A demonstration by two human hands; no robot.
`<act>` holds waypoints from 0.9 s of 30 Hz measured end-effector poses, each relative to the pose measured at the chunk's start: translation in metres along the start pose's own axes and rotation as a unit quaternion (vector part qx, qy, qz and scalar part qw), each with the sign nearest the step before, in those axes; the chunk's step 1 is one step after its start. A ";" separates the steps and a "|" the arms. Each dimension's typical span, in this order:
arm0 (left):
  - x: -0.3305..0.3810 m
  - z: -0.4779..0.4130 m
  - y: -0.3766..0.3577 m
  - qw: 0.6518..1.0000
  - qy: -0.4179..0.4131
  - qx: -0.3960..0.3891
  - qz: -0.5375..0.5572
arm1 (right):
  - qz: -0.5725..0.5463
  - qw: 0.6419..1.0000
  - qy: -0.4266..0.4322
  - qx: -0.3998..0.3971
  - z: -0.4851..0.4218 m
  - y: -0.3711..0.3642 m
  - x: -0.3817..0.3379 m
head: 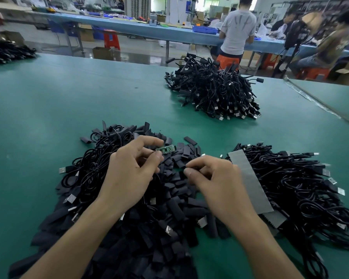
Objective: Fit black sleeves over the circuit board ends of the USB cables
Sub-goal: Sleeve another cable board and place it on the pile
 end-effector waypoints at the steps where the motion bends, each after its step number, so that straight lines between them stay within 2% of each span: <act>1: 0.002 0.000 -0.003 1.000 -0.002 -0.014 0.007 | -0.045 0.999 -0.003 -0.004 0.000 0.000 -0.002; 3: 0.003 0.002 -0.009 0.999 0.000 -0.038 0.023 | -0.139 0.990 -0.004 -0.021 0.001 -0.001 -0.007; 5: 0.005 0.002 -0.013 0.998 0.001 -0.049 0.037 | -0.177 0.984 0.012 -0.032 0.003 -0.001 -0.015; 8: 0.006 0.003 -0.014 0.997 0.002 -0.056 0.059 | -0.179 0.982 0.037 -0.045 0.006 -0.004 -0.024; 12: 0.006 0.002 -0.014 0.993 0.008 -0.066 0.094 | -0.180 0.983 0.035 -0.022 0.008 -0.002 -0.025; 19: 0.001 0.001 -0.012 0.993 0.031 -0.053 0.097 | -0.099 0.993 0.062 0.010 0.009 0.001 -0.029; 23: -0.003 0.000 -0.006 0.995 0.048 -0.028 0.088 | -0.133 0.990 0.031 0.046 0.004 0.011 -0.016; 27: -0.003 0.001 -0.007 0.992 0.065 -0.034 0.101 | -0.173 0.984 0.017 0.050 0.002 0.016 -0.009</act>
Point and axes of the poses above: each hand's wrist, its own z-axis away from the middle knuckle, its own y-axis out of the back of the hand, x = y × z, the point moved 9 cm from there along -z, towards the middle knuckle, and after that the axes turned 6 degrees about -y, right-handed, at the moved point
